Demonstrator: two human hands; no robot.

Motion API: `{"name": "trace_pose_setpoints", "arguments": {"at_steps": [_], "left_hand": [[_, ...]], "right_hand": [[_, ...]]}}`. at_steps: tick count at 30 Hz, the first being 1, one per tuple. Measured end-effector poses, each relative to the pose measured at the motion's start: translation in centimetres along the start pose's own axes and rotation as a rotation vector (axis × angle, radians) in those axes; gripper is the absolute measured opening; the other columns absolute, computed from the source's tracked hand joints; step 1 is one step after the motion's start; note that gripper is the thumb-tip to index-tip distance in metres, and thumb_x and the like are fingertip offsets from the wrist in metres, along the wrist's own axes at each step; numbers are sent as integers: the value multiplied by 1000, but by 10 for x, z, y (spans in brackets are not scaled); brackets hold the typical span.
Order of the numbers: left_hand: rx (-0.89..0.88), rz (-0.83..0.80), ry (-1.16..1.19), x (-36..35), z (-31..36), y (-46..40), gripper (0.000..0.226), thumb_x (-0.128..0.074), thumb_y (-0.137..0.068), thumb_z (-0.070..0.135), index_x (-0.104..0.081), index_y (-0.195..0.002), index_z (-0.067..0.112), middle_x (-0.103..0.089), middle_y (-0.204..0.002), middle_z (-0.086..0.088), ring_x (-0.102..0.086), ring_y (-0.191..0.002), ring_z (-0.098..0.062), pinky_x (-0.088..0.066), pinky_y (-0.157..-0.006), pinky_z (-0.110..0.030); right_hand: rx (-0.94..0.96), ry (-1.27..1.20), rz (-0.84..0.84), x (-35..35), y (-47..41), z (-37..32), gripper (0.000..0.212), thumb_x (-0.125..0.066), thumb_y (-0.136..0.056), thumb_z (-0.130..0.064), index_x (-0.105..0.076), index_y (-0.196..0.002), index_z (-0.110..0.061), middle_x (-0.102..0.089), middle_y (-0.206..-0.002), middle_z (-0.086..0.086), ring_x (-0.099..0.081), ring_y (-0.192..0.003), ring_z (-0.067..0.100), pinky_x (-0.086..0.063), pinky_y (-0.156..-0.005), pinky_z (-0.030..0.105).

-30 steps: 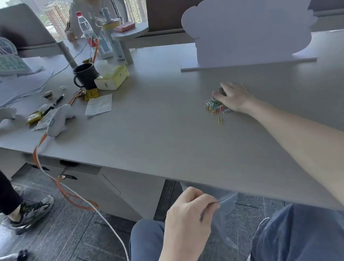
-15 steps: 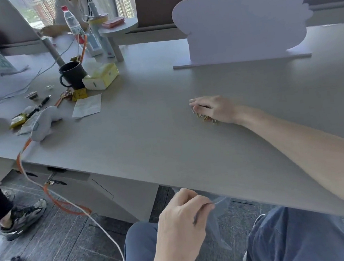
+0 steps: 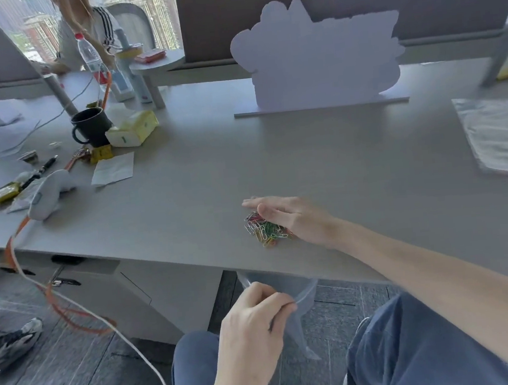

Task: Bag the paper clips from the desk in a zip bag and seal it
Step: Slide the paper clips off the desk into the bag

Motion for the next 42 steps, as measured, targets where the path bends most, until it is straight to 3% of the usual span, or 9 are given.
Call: {"name": "trace_pose_setpoints", "arguments": {"at_steps": [3,6,13,17,20,25,29,32,42], "left_hand": [[-23,-6,13,-2,4,5,8,-62,-84,37,-69,-83,33,-60,-77,15,-55,-63,-4,-50,-49,-28],[-34,17,34,-1,5,9,13,-60,-85,38,-71,-82,32,-60,-77,14,-56,-64,-5,-50,-50,-28],[5,127,78,9,5,12,16,-62,-84,36,-74,-80,27,-62,-76,11,-59,-64,-6,-49,-53,-26],[19,131,71,12,2,10,3,-70,-82,28,-73,-81,27,-63,-78,11,-59,-65,-5,-49,-54,-27],[30,126,59,12,-2,6,4,-72,-79,23,-75,-80,25,-63,-78,11,-58,-64,-4,-48,-55,-24],[19,137,39,16,-6,0,5,-71,-78,22,-76,-80,24,-64,-77,11,-58,-63,-4,-48,-54,-24],[33,132,28,17,-8,-3,6,-70,-80,26,-75,-77,24,-62,-76,12,-57,-62,-4,-48,-55,-23],[40,134,39,18,-8,-4,12,-66,-83,32,-75,-78,26,-62,-77,13,-58,-62,-5,-49,-55,-25],[42,142,18,27,-12,-6,2,-74,-79,25,-75,-78,26,-64,-78,11,-60,-63,-7,-50,-55,-27]], "right_hand": [[-77,-127,229,29,24,-1,37,-44,-101,-36,-62,-129,-20,-59,-135,-7,-50,-124,1,-35,-96,9],[-163,245,426,62,51,6,27,-49,-99,-30,-69,-114,-20,-65,-108,-4,-58,-104,11,-37,-76,14],[-230,317,266,32,53,4,27,-51,-96,-15,-71,-116,-16,-67,-120,-1,-59,-107,13,-39,-85,19],[-227,275,239,14,59,-4,24,-56,-92,-11,-76,-106,-15,-70,-114,-3,-61,-96,10,-40,-76,6],[-233,171,189,-3,67,-13,24,-56,-91,-7,-77,-101,-14,-73,-106,-1,-67,-97,13,-51,-88,20],[-299,-65,159,1,74,-14,24,-54,-92,-2,-77,-91,-9,-78,-87,8,-74,-80,11,-55,-76,15],[-340,101,351,51,52,6,29,-50,-93,-1,-73,-108,-12,-75,-104,5,-70,-95,17,-50,-96,29],[-342,219,303,52,31,13,35,-49,-92,1,-68,-119,-11,-71,-119,6,-60,-94,11,-46,-101,27],[-297,27,76,-13,62,-13,33,-51,-92,-2,-74,-112,-17,-74,-112,-3,-66,-106,8,-50,-96,19]]}}
Point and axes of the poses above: each hand's wrist, its own y-axis away from the middle knuckle, its own x-axis out of the back of the hand, z = x × y, the point moved 10 cm from there along -y, towards the middle knuckle
